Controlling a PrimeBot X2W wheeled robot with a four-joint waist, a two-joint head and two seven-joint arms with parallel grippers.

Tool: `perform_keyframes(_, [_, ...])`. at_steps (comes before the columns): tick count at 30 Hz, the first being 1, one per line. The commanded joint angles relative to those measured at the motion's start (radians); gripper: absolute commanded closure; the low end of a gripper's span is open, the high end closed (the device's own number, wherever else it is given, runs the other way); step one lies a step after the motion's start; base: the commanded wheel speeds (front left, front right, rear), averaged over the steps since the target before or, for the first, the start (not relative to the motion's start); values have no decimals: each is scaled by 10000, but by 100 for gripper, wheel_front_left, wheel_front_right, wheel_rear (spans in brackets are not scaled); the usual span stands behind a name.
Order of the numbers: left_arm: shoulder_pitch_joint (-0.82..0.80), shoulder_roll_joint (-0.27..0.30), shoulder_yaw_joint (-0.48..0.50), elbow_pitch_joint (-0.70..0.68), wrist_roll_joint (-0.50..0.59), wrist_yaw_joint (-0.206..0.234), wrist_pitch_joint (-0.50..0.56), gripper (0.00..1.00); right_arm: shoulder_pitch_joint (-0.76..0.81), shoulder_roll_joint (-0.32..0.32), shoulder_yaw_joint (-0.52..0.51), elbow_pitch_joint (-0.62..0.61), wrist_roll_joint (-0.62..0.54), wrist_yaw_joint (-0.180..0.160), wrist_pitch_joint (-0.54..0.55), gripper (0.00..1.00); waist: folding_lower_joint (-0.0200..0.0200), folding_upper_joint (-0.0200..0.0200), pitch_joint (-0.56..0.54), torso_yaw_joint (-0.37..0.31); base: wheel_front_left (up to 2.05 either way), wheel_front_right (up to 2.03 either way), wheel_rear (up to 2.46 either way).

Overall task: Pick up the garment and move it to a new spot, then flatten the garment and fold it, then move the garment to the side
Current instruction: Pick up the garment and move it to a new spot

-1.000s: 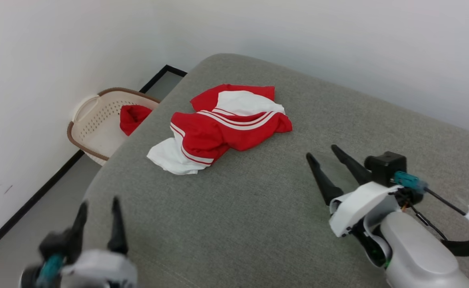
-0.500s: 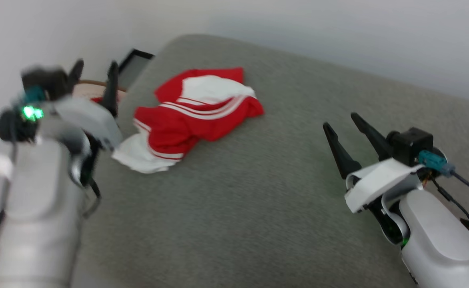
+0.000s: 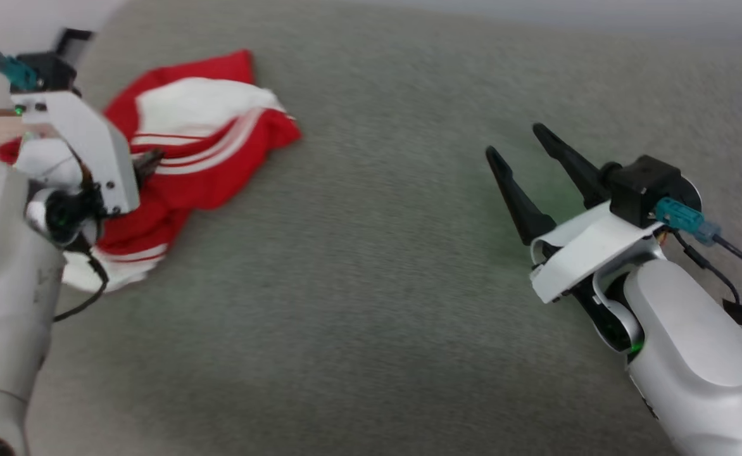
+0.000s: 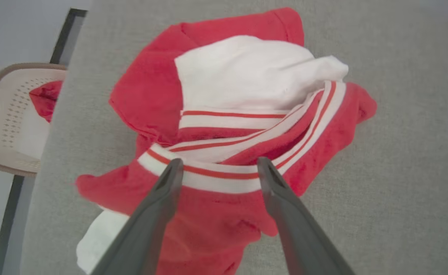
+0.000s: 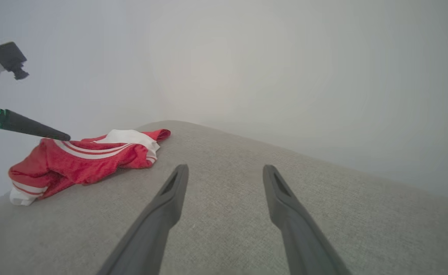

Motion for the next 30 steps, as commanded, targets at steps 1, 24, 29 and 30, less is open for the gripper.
perform_keyframes(1, [-123,82,-162,24,-196,6,227,0,-152,-31,49,-120,-18,1,31,0,0,-1,1002,-1074,0,0,0])
perform_keyframes(24, [49,507,-1790,802,-2246,2,370,100,59,-69,104,-2196,-464,1,1032,0,0,-1,1465,-1544,0,0,0])
perform_keyframes(29, [-789,1118,-2369,253,-1949,2,-1064,100,376,-55,-232,-1911,-336,1,812,0,0,-1,826,-1367,0,0,0])
perform_keyframes(30, [-906,1225,-2479,179,-1922,3,-1261,100,451,-31,-284,-1855,-316,1,774,0,0,-1,714,-1357,0,0,0])
